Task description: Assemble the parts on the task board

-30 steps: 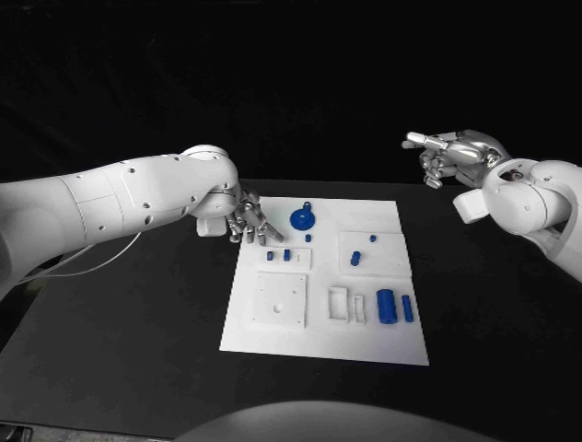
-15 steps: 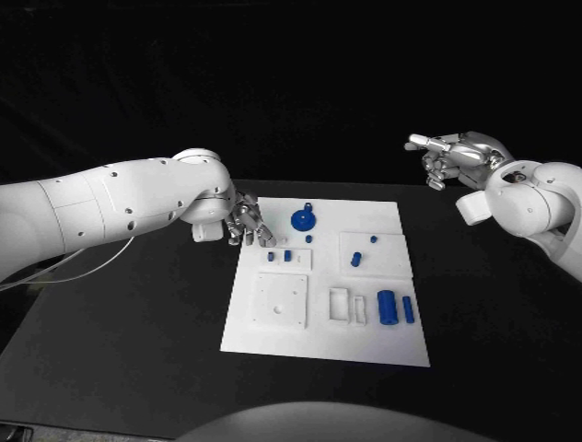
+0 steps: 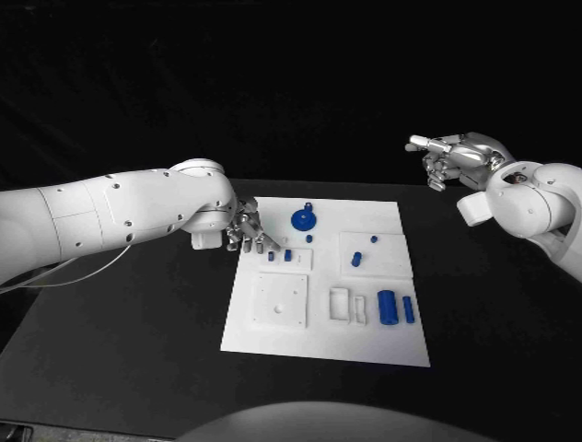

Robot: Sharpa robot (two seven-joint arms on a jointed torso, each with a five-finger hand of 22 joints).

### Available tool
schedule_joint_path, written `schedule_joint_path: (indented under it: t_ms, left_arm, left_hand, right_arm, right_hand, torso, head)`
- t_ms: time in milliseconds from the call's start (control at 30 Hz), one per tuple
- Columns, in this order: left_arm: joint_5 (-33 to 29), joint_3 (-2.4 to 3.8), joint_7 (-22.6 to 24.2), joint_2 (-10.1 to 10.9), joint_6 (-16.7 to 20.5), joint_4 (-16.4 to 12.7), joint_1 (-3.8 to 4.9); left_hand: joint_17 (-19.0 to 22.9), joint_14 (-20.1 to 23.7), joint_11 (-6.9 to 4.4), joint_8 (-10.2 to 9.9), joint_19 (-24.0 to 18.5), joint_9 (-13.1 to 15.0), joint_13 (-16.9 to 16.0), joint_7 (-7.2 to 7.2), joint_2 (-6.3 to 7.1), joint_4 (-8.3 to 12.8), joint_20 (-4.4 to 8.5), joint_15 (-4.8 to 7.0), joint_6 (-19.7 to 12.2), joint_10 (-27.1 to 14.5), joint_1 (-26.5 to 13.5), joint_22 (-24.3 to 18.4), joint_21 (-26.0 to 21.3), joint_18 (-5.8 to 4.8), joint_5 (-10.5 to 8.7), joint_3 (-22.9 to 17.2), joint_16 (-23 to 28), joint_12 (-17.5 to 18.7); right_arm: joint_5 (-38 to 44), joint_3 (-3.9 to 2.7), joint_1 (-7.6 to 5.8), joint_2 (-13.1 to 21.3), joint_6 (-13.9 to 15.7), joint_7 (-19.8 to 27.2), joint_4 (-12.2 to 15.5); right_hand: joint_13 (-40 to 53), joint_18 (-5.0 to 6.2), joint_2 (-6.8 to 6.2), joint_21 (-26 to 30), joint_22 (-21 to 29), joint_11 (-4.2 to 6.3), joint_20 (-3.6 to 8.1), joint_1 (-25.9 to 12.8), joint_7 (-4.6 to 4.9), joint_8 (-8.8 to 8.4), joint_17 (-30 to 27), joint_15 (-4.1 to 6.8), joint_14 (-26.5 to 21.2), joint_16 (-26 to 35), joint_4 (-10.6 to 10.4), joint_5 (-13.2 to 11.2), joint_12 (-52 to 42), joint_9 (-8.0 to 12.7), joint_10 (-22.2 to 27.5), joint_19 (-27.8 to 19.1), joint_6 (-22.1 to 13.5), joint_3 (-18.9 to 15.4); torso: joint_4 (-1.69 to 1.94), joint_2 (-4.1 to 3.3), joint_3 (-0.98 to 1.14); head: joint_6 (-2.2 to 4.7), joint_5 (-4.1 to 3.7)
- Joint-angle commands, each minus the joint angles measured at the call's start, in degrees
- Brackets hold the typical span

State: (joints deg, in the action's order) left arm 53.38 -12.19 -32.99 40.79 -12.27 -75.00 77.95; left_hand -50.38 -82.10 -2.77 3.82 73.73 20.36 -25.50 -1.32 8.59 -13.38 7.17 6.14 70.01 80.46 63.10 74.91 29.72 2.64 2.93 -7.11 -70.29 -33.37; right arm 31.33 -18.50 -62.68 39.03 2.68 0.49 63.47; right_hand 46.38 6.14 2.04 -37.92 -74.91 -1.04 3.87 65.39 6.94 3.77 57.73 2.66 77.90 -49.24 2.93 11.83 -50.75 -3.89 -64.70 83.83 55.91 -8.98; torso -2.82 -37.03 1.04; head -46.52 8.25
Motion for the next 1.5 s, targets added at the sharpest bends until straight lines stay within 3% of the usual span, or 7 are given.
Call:
schedule_joint_path:
  t_ms: [33, 400, 533, 867, 1267, 1333, 1500]
  left_arm:
    - [1.0, -0.22, -0.4, -0.4, 1.3, 0.0, -0.09]
    - [1.2, -0.81, -0.6, -1.9, 0.8, 0.9, -0.88]
    - [1.4, -0.89, -0.7, -2.1, 0.5, 1.0, -1.02]
    - [2.1, -0.96, -0.7, -2.6, 0.3, 1.2, -1.19]
    - [1.2, -0.97, 0.1, -2.9, -0.7, 1.5, -1.44]
    - [0.8, -0.97, 0.3, -2.9, -0.7, 1.5, -1.45]
    - [-0.1, -0.97, 0.7, -2.9, -0.4, 1.4, -1.47]
  left_hand:
    - [0.0, -0.2, -0.11, 0.1, 0.4, 0.2, -0.2, -0.06, -0.09, -0.3, 0.01, -0.08, 0.1, 0.3, 0.1, 1.0, -0.3, -0.13, -0.11, -0.1, 0.3, 0.2]
    - [-0.1, -0.3, -0.07, 0.1, 0.4, 1.3, -0.5, -0.08, -1.5, 1.0, -0.17, -0.16, -0.1, 0.1, 0.0, 1.0, -0.3, 0.05, -0.02, -0.3, 0.4, -0.1]
    - [0.0, -0.3, -0.06, 0.1, 0.4, 1.7, -0.5, -0.06, -4.32, 4.8, -0.31, -0.19, -0.2, -0.1, 0.4, 1.0, -0.3, 0.22, 4.08, 0.5, 0.3, -0.4]
    - [0.1, -0.3, -0.27, 0.0, 0.3, 1.5, -0.4, 0.28, -9.33, 11.4, -0.3, -0.14, -0.3, -0.3, 2.0, 1.0, -0.2, 0.18, 7.88, 3.1, 0.2, -0.6]
    - [0.1, -0.2, -0.32, 0.0, 0.2, 1.4, -0.3, 0.4, -11.98, 15.0, -0.52, -0.23, -0.7, -0.4, 5.2, 1.0, -0.4, 0.33, 9.03, 2.0, 0.2, -0.5]
    - [0.1, -0.2, -0.32, 0.1, 0.1, 1.5, -0.2, 0.41, -12.22, 16.0, -0.62, -0.27, -0.9, -0.5, 6.3, 1.0, -0.3, 0.4, 11.68, 1.4, 0.1, -0.5]
    - [0.0, -0.2, -0.26, 0.1, 0.0, 2.0, -0.1, 0.35, -12.7, 17.6, -0.83, -0.35, -1.1, -0.4, 7.6, 1.0, -0.3, 0.61, 13.83, 0.3, 0.0, -0.4]
  right_arm:
    - [0.5, -0.03, 0.05, 0.0, -0.7, 0.3, 0.1]
    - [0.5, -0.03, 0.1, -0.1, -0.7, 0.3, 0.0]
    - [0.5, -0.03, 0.11, -0.1, -0.7, 0.3, 0.0]
    - [0.5, -0.03, 0.13, -0.1, -0.7, 0.3, 0.0]
    - [0.5, -0.03, 0.15, -0.1, -0.8, 0.3, 0.0]
    - [0.5, -0.03, 0.16, 0.0, -0.8, 0.3, -0.1]
    - [0.6, -0.03, 0.19, 0.0, -0.8, 0.3, -0.1]
  right_hand:
    - [0.0, 0.63, 0.36, 0.4, -4.3, 0.01, 0.11, 0.1, 0.0, -0.14, -0.1, 0.23, 0.1, 0.3, 0.1, 0.5, 0.1, 0.1, -0.3, 2.7, 0.1, -0.1]
    - [0.0, 0.63, 0.36, 0.4, -4.3, 0.01, 0.11, 0.1, 0.0, -0.14, -0.1, 0.23, 0.1, 0.3, 0.1, 0.5, 0.1, 0.1, -0.3, 2.7, 0.1, -0.1]
    - [0.0, 0.63, 0.36, 0.4, -4.3, 0.01, 0.11, 0.1, 0.0, -0.14, -0.1, 0.23, 0.1, 0.3, 0.1, 0.5, 0.1, 0.1, -0.3, 2.7, 0.1, -0.1]
    - [0.0, 0.63, 0.36, 0.4, -4.3, 0.01, 0.11, 0.1, 0.0, -0.14, -0.1, 0.23, 0.1, 0.3, 0.1, 0.5, 0.1, 0.1, -0.3, 2.7, 0.1, -0.1]
    - [0.0, 0.63, 0.36, 0.4, -4.3, 0.01, 0.11, 0.1, 0.0, -0.14, -0.1, 0.23, 0.1, 0.3, 0.1, 0.5, 0.1, 0.1, -0.3, 2.7, 0.1, -0.1]
    - [0.0, 0.63, 0.36, 0.4, -4.3, 0.01, 0.11, 0.1, 0.0, -0.14, -0.1, 0.23, 0.1, 0.3, 0.1, 0.5, 0.1, 0.1, -0.3, 2.7, 0.1, -0.1]
    - [0.0, 0.63, 0.36, 0.4, -4.3, 0.01, 0.11, 0.1, 0.0, -0.14, -0.1, 0.23, 0.1, 0.3, 0.1, 0.5, 0.1, 0.1, -0.3, 2.7, 0.1, -0.1]
  torso:
    - [0.0, 0.02, 0.05]
    - [-0.04, 0.01, 0.06]
    - [0.01, 0.01, 0.09]
    - [-0.02, 0.0, 0.08]
    - [-0.02, 0.02, 0.1]
    - [-0.03, 0.02, 0.08]
    - [-0.03, 0.02, 0.06]
  head:
    - [-0.02, 0.08]
    - [-0.11, -0.03]
    - [-0.14, -0.11]
    - [-0.2, -0.12]
    - [-0.33, 0.07]
    - [-0.36, 0.07]
    - [-0.31, 0.01]
